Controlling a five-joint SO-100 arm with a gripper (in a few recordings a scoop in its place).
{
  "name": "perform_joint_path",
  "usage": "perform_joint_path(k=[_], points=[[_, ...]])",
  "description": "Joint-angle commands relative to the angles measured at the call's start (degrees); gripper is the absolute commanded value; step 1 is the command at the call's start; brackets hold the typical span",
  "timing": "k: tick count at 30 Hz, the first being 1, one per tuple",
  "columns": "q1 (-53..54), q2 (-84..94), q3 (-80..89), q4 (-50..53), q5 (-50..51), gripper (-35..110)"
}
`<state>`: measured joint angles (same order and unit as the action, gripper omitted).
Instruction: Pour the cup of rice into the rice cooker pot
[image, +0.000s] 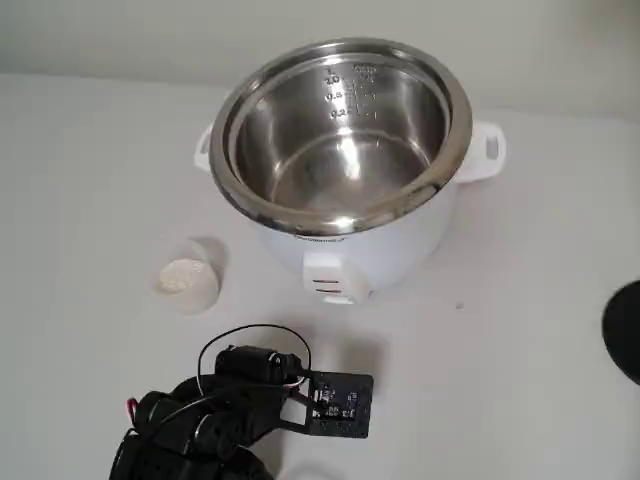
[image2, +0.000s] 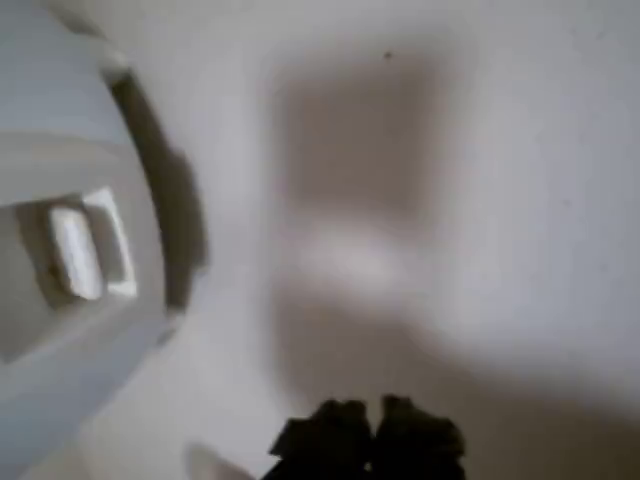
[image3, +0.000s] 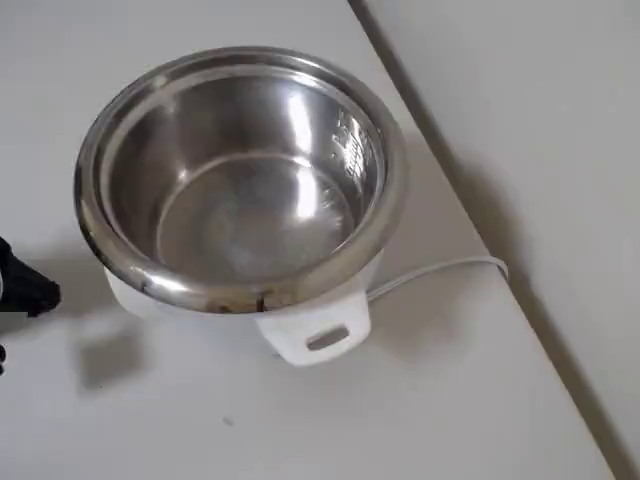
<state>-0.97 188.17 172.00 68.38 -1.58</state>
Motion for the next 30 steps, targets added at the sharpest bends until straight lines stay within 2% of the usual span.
perform_joint_path(k=[1, 7, 8, 10, 16, 18, 21, 26, 27, 30], points=[[0.0, 0.4, -0.1, -1.5, 0.3, 0], [-4.0, 0.4, -0.1, -1.5, -4.4, 1], [-5.2, 0.4, -0.3, -0.6, -9.0, 1], [-7.1, 0.4, 0.6, 0.4, -31.9, 4], [-8.8, 0.4, -3.5, -1.4, -57.7, 6], [-10.2, 0.4, -6.2, -2.1, -65.3, 23], [-12.5, 0.4, -7.6, -9.4, -74.5, 41], [-18.5, 0.4, 4.2, -36.3, -85.8, 57], [-19.4, 0.5, 6.2, -39.0, -88.2, 60], [-23.8, 0.7, 6.2, -36.3, -84.4, 63]])
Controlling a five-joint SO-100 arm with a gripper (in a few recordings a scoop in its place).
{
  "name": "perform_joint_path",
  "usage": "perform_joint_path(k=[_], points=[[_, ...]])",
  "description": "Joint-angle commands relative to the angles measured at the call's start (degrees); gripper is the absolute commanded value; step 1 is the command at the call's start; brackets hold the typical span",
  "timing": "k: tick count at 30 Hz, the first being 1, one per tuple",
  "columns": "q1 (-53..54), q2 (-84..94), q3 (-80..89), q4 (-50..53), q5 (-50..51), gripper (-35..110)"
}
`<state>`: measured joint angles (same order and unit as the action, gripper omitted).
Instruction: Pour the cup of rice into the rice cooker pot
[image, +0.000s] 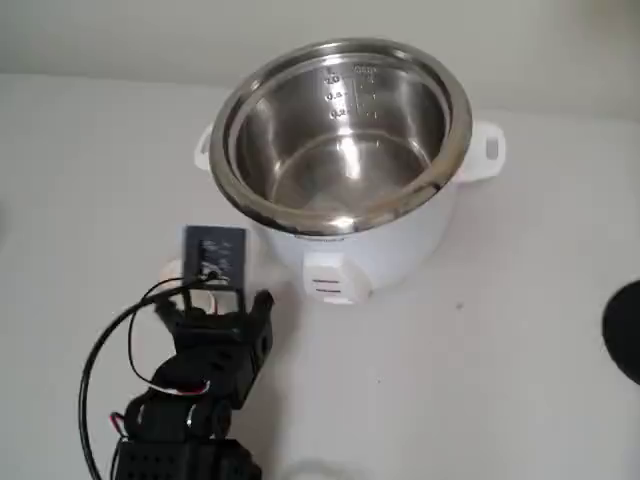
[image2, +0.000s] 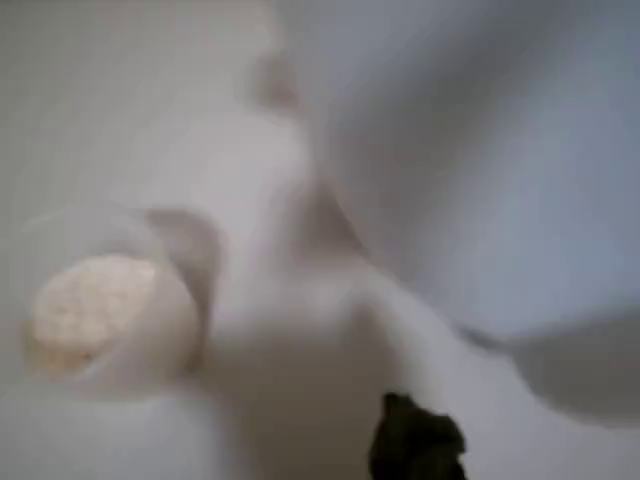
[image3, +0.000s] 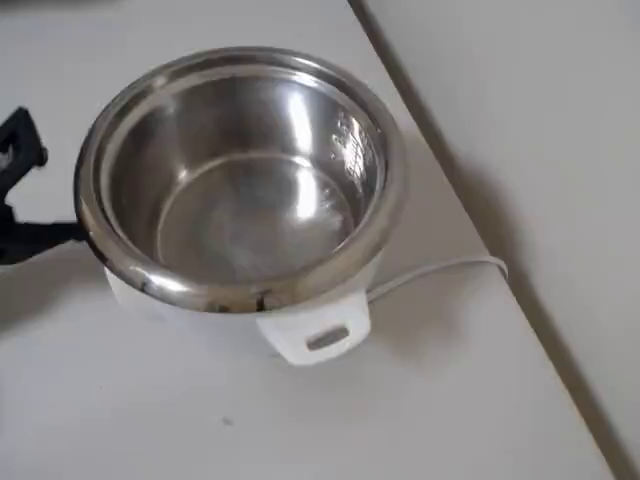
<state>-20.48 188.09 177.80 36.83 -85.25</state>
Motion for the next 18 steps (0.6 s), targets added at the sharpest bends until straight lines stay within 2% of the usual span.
perform_joint_path(k=[1, 4, 10, 18], points=[[-5.4, 0.1, 0.4, -4.7, 0.1, 64], [-6.6, -10.8, 0.4, -12.3, 0.5, 64], [-2.5, -59.1, -0.7, -61.9, 1.6, 67], [-5.2, -96.6, -4.9, -104.1, 3.4, 67]])
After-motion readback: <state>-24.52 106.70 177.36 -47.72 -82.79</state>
